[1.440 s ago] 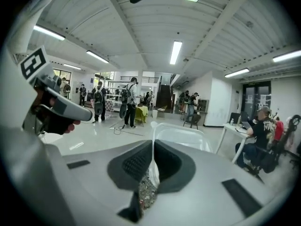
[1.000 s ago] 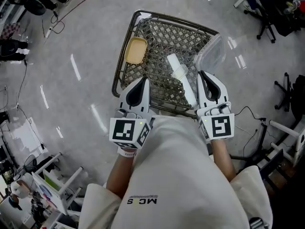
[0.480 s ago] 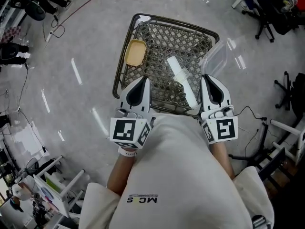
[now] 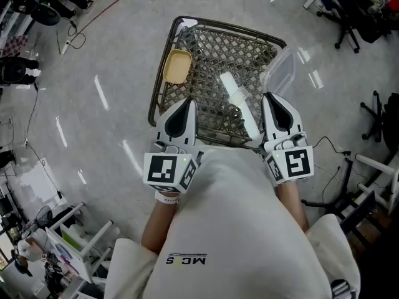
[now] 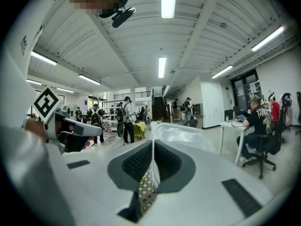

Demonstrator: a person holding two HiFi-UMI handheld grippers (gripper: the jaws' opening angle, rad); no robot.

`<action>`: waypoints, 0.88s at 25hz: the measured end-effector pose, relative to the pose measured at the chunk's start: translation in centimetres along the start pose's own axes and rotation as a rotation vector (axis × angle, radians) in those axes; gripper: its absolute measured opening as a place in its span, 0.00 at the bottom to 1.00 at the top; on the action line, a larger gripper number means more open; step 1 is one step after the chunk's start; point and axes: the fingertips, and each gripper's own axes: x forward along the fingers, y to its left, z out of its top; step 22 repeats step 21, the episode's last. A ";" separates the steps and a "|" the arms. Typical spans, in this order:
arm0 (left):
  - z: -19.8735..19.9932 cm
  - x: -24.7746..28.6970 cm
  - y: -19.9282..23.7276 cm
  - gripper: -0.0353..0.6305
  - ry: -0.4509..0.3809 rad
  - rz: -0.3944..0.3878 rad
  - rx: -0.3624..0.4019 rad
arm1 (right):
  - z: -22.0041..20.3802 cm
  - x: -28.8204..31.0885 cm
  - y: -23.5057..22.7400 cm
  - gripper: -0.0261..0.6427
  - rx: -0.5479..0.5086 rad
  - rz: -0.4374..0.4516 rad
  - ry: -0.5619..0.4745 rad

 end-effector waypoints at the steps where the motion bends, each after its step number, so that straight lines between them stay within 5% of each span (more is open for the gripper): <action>1: 0.0 -0.1 0.0 0.09 -0.001 0.001 0.000 | 0.0 -0.1 0.0 0.08 -0.002 0.001 -0.001; 22: -0.6 -0.5 0.0 0.09 0.008 0.014 -0.021 | -0.4 0.1 0.5 0.08 -0.002 0.026 0.001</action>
